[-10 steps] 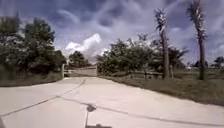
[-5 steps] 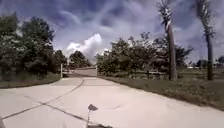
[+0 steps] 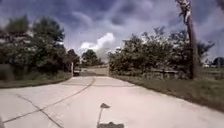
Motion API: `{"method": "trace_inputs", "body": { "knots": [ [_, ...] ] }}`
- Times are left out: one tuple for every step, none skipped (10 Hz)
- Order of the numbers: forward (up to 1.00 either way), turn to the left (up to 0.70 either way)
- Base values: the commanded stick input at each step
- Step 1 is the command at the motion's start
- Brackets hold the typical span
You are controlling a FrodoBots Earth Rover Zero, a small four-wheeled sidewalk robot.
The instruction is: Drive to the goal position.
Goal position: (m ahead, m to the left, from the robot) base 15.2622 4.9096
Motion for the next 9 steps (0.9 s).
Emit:
{"method": "trace_inputs", "body": {
  "knots": [
    [0.98,0.11],
    [0.98,0.39],
    [0.98,0.39],
    [0.98,0.39],
    [0.98,0.00],
    [0.98,0.00],
    [0.98,0.00],
    [0.98,0.00],
    [0.98,0.00]
  ]
}}
